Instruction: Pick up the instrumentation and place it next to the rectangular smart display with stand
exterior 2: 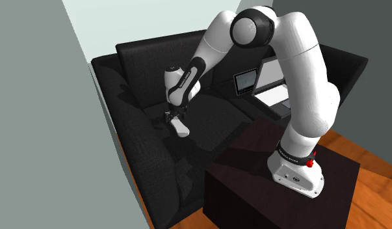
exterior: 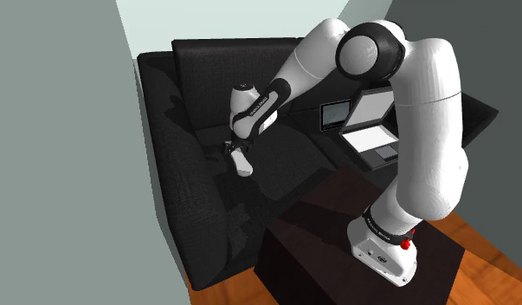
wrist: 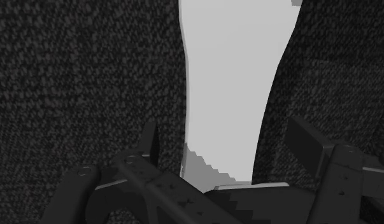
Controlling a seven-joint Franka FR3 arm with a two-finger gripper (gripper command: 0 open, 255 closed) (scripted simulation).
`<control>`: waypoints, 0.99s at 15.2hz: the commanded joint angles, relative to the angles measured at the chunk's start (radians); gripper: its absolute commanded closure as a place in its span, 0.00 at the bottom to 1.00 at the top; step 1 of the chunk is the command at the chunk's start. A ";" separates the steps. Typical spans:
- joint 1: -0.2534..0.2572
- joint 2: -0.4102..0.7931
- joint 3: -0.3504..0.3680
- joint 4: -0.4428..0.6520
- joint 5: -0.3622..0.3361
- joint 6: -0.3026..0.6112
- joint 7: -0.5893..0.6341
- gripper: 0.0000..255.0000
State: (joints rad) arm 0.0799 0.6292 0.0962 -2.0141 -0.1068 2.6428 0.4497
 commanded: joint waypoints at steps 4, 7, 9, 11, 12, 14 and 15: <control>0.002 0.008 -0.001 0.002 -0.001 0.007 0.002 0.00; 0.002 0.008 -0.001 0.002 -0.001 0.007 0.002 0.00; 0.002 0.008 -0.001 0.002 -0.001 0.007 0.002 1.00; 0.002 0.009 -0.001 0.002 -0.001 0.007 0.002 1.00; 0.002 0.008 -0.001 0.002 -0.001 0.007 0.002 1.00; 0.002 0.009 -0.001 0.002 -0.001 0.007 0.002 1.00; 0.002 0.009 -0.001 0.002 -0.001 0.007 0.002 1.00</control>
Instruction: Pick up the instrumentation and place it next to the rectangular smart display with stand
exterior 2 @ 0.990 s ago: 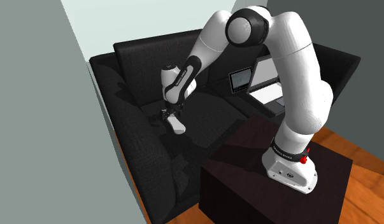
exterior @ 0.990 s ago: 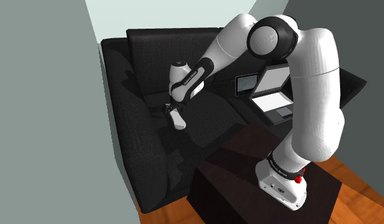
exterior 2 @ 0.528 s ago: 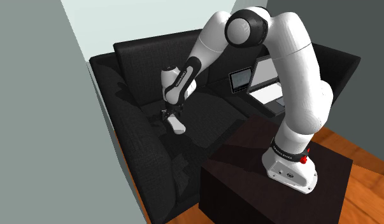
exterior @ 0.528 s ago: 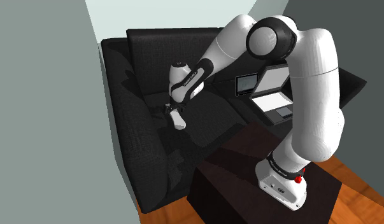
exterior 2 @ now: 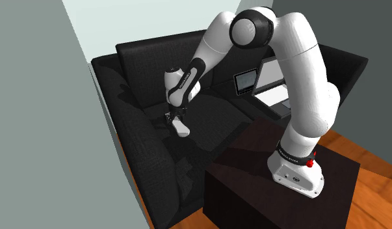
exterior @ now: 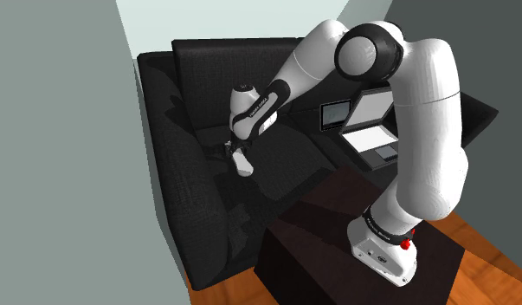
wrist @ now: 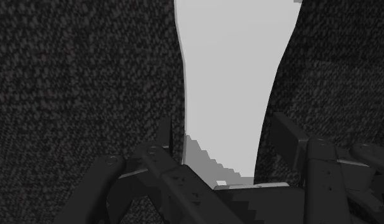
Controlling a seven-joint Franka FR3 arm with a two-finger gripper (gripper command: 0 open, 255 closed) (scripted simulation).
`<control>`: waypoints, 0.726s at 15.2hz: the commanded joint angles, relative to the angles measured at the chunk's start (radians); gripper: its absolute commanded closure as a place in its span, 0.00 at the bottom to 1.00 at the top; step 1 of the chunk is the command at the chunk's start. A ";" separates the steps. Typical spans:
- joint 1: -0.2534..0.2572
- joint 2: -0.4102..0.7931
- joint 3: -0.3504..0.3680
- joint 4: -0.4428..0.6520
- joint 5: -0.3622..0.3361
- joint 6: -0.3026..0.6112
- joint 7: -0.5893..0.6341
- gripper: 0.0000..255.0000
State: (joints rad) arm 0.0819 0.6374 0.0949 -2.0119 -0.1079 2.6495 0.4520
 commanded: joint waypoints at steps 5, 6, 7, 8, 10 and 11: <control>-0.004 -0.036 0.005 -0.011 0.005 -0.026 -0.003 1.00; -0.005 -0.048 0.007 -0.014 0.006 -0.035 -0.004 1.00; -0.007 -0.060 0.009 -0.017 0.008 -0.044 -0.006 1.00; -0.008 -0.072 0.010 -0.019 0.010 -0.053 -0.007 1.00; -0.010 -0.095 0.014 -0.024 0.013 -0.071 -0.009 1.00; -0.012 -0.107 0.015 -0.026 0.015 -0.081 -0.010 1.00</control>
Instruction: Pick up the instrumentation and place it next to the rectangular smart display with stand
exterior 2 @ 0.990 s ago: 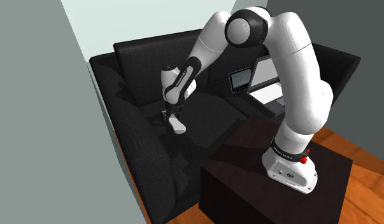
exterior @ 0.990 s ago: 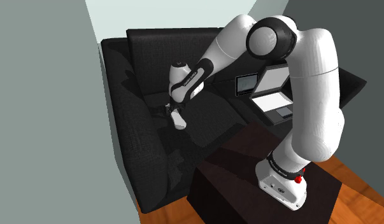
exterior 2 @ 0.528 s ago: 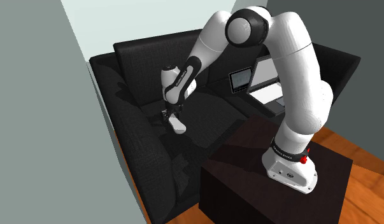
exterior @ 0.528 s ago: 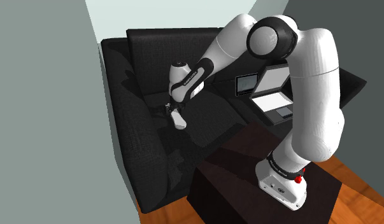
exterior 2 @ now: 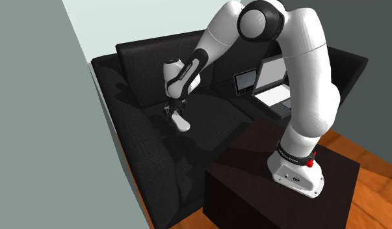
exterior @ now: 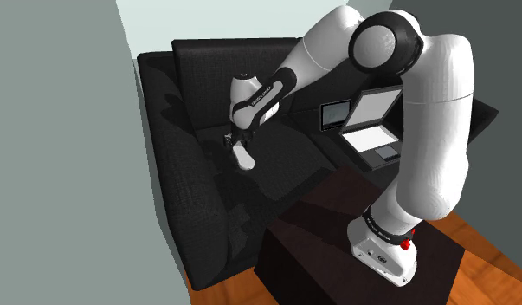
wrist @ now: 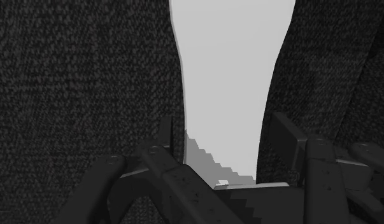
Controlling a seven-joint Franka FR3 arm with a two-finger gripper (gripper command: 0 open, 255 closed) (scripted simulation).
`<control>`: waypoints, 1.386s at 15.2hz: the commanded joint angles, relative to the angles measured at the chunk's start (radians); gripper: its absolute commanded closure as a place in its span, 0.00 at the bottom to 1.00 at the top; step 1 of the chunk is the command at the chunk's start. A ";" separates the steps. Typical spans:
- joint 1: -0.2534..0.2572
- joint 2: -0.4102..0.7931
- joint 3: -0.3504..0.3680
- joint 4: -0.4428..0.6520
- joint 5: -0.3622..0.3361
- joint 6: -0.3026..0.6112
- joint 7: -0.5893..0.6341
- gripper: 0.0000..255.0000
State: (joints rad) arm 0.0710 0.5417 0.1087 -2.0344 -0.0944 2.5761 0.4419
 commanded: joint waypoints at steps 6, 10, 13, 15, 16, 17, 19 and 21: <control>-0.007 -0.077 0.011 -0.011 0.013 -0.066 -0.008 1.00; -0.012 -0.119 0.016 -0.012 0.021 -0.107 -0.013 1.00; -0.014 -0.149 0.020 -0.010 0.027 -0.138 -0.017 1.00; -0.016 -0.169 0.022 -0.008 0.031 -0.160 -0.019 1.00; -0.017 -0.178 0.023 -0.006 0.033 -0.171 -0.021 1.00; -0.017 -0.188 0.024 -0.005 0.035 -0.182 -0.022 1.00; -0.019 -0.206 0.026 -0.001 0.039 -0.204 -0.024 1.00; -0.020 -0.223 0.028 0.004 0.042 -0.226 -0.027 1.00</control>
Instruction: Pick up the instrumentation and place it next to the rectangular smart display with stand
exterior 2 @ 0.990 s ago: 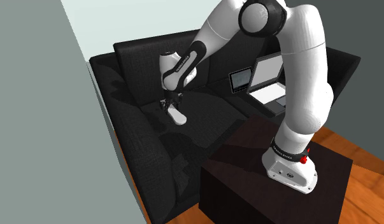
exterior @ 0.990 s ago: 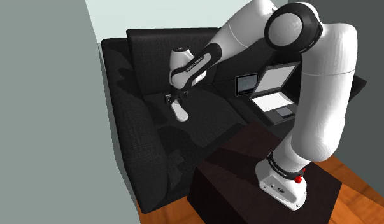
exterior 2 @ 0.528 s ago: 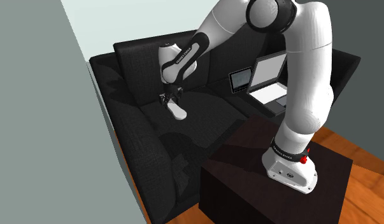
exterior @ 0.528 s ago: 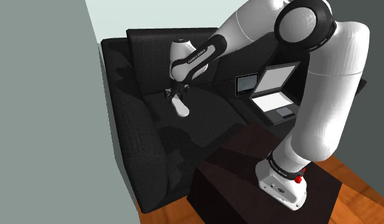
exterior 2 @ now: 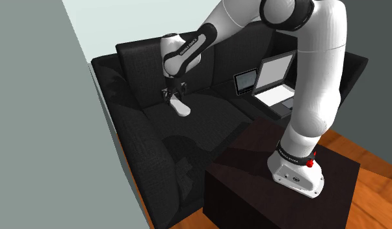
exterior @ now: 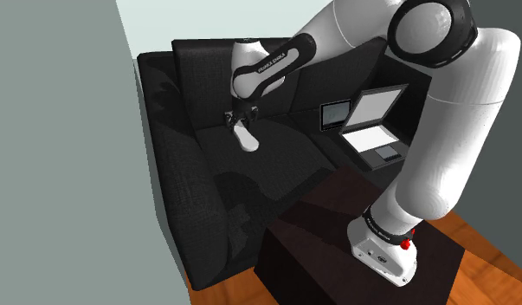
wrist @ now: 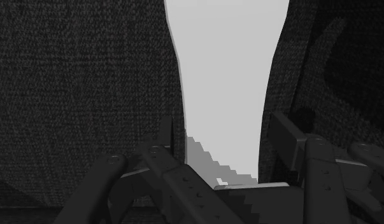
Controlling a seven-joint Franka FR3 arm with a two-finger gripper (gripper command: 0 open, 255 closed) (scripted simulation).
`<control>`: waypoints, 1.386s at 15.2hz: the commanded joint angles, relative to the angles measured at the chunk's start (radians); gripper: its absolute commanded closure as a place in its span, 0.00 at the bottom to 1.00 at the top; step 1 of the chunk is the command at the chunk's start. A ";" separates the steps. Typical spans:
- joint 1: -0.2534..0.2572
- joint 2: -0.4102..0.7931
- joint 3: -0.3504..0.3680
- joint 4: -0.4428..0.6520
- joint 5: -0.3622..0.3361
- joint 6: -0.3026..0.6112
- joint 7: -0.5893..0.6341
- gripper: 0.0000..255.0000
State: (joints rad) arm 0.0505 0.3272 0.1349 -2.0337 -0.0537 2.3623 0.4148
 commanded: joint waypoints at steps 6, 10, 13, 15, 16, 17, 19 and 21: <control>-0.003 -0.058 0.005 0.023 0.012 -0.081 -0.006 1.00; -0.004 -0.088 0.007 0.041 0.018 -0.128 -0.010 1.00; -0.005 -0.107 0.008 0.055 0.022 -0.160 -0.012 1.00; -0.032 -0.144 -0.005 0.003 0.031 -0.146 -0.057 1.00; -0.046 -0.162 -0.013 -0.021 0.036 -0.139 -0.080 1.00; -0.059 -0.180 -0.021 -0.044 0.040 -0.134 -0.103 1.00; -0.084 -0.212 -0.038 -0.087 0.047 -0.123 -0.150 1.00; -0.110 -0.241 -0.057 -0.124 0.053 -0.115 -0.198 1.00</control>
State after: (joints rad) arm -0.0465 0.0967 0.0869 -2.1414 -0.0031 2.2413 0.2418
